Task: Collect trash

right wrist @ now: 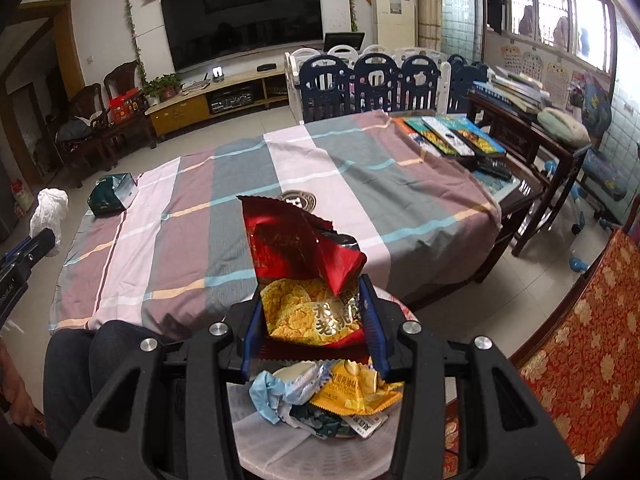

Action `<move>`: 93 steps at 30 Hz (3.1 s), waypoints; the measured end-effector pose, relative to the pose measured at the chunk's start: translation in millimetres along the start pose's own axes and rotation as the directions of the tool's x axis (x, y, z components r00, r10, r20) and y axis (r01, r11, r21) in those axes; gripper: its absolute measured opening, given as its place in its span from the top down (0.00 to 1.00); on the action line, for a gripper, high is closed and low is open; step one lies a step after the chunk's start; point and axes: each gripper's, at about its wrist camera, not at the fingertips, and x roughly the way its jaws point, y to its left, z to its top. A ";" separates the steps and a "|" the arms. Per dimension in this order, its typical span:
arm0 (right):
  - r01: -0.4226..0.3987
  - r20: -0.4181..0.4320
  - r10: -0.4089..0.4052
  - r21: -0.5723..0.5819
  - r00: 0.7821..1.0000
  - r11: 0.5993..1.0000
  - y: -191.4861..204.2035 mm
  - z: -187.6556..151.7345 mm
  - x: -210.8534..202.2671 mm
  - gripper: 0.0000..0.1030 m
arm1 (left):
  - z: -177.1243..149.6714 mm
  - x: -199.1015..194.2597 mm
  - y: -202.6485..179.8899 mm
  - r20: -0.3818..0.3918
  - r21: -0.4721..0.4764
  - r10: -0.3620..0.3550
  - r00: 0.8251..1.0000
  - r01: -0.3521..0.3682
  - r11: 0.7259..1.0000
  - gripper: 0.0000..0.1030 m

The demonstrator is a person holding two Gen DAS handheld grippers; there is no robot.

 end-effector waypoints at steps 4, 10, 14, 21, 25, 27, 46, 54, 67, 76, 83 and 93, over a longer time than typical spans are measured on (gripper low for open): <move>0.002 -0.031 -0.002 0.014 1.000 1.000 -5.8 -15.1 6.5 0.58 | -3.2 -5.8 -15.5 0.000 0.030 -0.014 1.000 0.014 0.999 0.75; -0.004 -0.050 0.005 0.026 0.999 1.000 -12.8 -24.0 8.5 0.58 | -6.8 -7.6 -31.6 -0.011 0.061 -0.037 0.999 0.037 0.997 0.75; -0.008 -0.080 0.010 0.029 0.997 1.000 -15.9 -30.5 14.2 0.58 | -9.7 -6.8 -40.8 -0.021 0.074 -0.057 0.998 0.058 0.996 0.75; -0.005 -0.204 0.015 0.046 0.979 0.999 -11.9 -55.1 46.5 0.58 | -13.2 -4.4 -47.1 -0.036 0.085 -0.064 0.997 0.067 0.994 0.75; 0.020 -0.247 -0.006 0.054 0.969 0.998 -15.0 -60.3 56.5 0.54 | -13.4 -0.1 -45.0 -0.055 0.073 -0.079 0.995 0.083 0.994 0.75; 0.035 -0.261 -0.016 0.070 0.965 0.997 -18.9 -60.3 58.2 0.43 | -14.1 3.7 -43.1 -0.077 0.061 -0.098 0.992 0.103 0.993 0.75; 0.035 0.000 -0.037 0.279 0.999 0.960 -84.7 -16.1 -26.1 0.30 | -37.2 13.9 -104.5 -0.222 0.166 -0.390 0.894 0.429 0.888 0.18; 0.046 0.031 -0.052 0.166 0.998 0.985 -47.6 -2.5 -51.6 0.21 | -10.7 -4.7 -57.6 -0.160 0.122 -0.094 0.983 0.114 0.986 0.07; -0.057 0.117 0.070 -0.107 0.991 0.993 46.1 9.4 -132.2 0.03 | 33.0 -117.0 18.7 -0.028 -0.044 0.077 0.997 -0.079 0.996 0.03; -0.097 0.123 0.111 -0.114 0.986 0.989 53.4 11.1 -145.7 0.03 | 35.3 -147.2 27.8 0.022 -0.076 0.119 0.993 -0.117 0.990 0.03; -0.089 0.120 0.102 -0.107 0.987 0.990 54.6 10.4 -146.6 0.03 | 34.5 -146.7 25.5 0.017 -0.069 0.131 0.991 -0.129 0.989 0.03; -0.085 0.113 0.096 -0.101 0.989 0.991 54.5 10.1 -145.3 0.03 | 33.8 -145.8 24.5 0.013 -0.066 0.135 0.991 -0.134 0.989 0.03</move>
